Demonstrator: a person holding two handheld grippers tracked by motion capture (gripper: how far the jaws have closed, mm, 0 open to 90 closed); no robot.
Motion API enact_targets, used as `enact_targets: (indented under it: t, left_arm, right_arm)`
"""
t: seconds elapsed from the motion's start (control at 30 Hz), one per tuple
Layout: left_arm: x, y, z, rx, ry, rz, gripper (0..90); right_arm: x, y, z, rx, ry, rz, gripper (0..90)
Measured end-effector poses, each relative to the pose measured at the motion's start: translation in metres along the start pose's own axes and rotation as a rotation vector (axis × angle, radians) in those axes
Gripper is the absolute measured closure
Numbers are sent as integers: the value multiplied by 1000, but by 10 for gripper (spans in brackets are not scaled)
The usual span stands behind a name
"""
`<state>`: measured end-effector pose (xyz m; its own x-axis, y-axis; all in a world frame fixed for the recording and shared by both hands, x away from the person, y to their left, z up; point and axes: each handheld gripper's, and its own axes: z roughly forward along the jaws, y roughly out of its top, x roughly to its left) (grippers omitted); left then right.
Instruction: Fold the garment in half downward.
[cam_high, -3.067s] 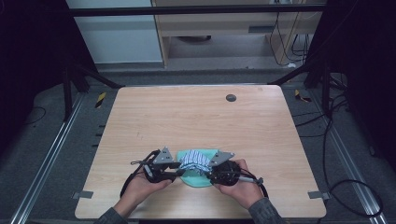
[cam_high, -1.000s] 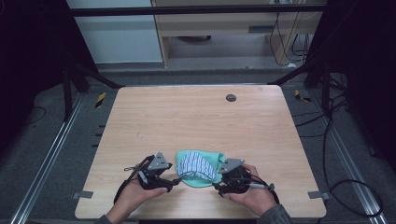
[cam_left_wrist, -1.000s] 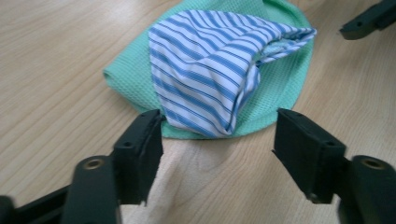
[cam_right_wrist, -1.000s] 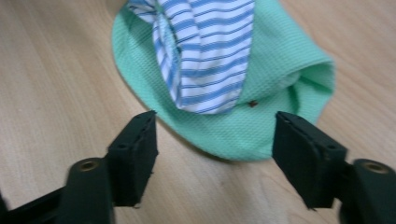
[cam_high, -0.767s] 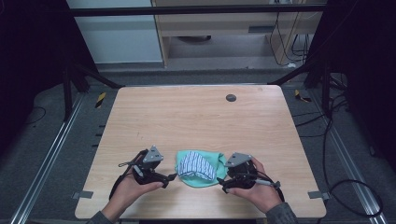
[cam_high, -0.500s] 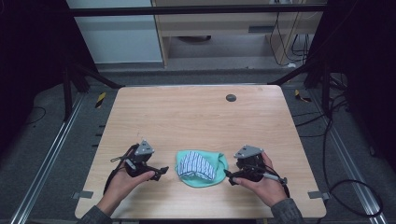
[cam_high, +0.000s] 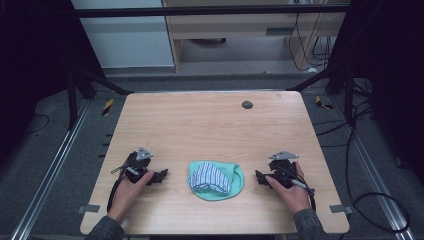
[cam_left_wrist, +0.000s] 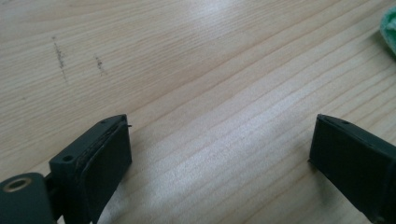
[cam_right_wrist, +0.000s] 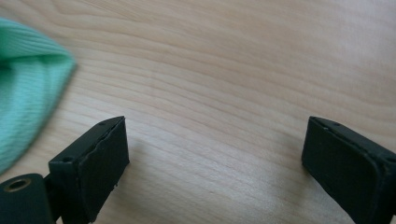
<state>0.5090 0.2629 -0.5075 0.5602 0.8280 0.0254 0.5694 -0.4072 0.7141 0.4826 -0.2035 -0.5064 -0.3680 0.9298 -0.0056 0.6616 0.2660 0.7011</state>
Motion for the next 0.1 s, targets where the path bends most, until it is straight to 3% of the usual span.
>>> enact_targets:
  t: [0.1]
  left_arm:
    - [1, 0, 1, -3, -2, 2, 20]
  right_arm:
    - [-1, -3, 4, -28, -11, 12, 25]
